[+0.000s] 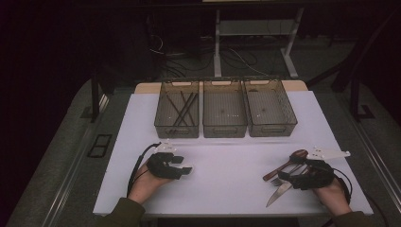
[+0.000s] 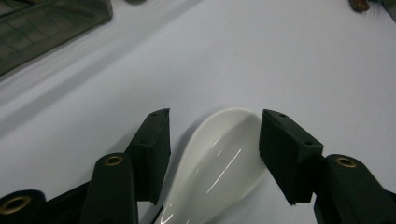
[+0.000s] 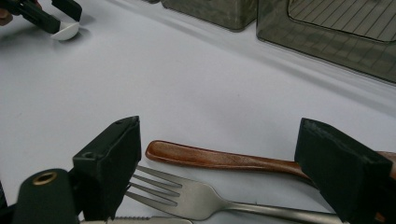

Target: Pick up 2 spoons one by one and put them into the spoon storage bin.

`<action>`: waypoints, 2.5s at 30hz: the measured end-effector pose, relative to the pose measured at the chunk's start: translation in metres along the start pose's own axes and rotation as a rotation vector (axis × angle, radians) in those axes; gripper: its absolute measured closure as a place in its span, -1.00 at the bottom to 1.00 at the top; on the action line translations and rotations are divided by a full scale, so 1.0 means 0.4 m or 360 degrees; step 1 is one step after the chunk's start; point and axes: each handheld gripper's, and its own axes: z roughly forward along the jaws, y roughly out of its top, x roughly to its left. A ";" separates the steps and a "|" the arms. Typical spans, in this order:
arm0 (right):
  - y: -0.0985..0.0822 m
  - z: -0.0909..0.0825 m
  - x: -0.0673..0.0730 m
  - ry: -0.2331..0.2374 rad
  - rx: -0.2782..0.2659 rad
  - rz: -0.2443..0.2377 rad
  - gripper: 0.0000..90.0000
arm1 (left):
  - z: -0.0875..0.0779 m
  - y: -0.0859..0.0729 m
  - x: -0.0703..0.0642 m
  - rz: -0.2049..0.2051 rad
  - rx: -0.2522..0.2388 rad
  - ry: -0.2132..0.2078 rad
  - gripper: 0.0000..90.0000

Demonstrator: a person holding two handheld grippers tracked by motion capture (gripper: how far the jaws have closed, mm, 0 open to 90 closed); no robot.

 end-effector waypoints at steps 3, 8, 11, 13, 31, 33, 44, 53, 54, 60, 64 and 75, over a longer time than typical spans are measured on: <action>0.000 0.000 0.000 0.0000 0.0002 0.0000 -0.69 | 0.002 -0.001 -0.002 0.0015 0.0020 -0.0005 -0.10; 0.000 0.000 -0.001 0.0000 0.0000 -0.0002 -0.69 | 0.005 -0.004 -0.003 0.0038 0.0043 -0.0014 -0.11; 0.000 -0.001 -0.001 0.0000 0.0000 -0.0002 -0.69 | 0.004 -0.006 -0.003 0.0049 0.0054 -0.0032 -0.09; 0.000 -0.001 0.000 0.0000 -0.0001 -0.0002 -0.69 | 0.003 -0.008 -0.003 0.0060 0.0056 -0.0045 -0.05; -0.001 0.000 -0.001 0.0000 -0.0001 -0.0002 -0.69 | -0.007 -0.018 0.000 0.0182 0.0091 -0.0104 0.30; -0.001 0.000 -0.001 0.0000 -0.0001 -0.0002 -0.69 | -0.010 -0.020 0.001 0.0193 0.0092 -0.0107 0.37; -0.001 -0.001 -0.001 0.0000 0.0000 0.0001 -0.69 | -0.020 -0.021 -0.002 0.0234 0.0082 -0.0103 0.66; -0.001 -0.001 -0.001 0.0000 0.0000 0.0002 -0.69 | -0.025 -0.018 -0.002 0.0247 0.0070 -0.0116 0.77; -0.001 -0.001 -0.001 0.0000 0.0000 0.0001 -0.69 | -0.026 -0.018 -0.003 0.0247 0.0068 -0.0118 0.78; -0.001 -0.001 -0.001 0.0000 0.0000 0.0001 -0.69 | -0.027 -0.014 -0.008 0.0276 0.0071 -0.0097 0.82; -0.001 -0.001 -0.001 0.0000 0.0000 0.0001 -0.69 | -0.028 -0.008 -0.010 0.0272 0.0062 -0.0093 0.83; -0.001 0.000 -0.001 -0.0001 0.0001 -0.0003 -0.69 | -0.038 0.012 -0.008 0.0184 -0.0003 -0.0062 0.83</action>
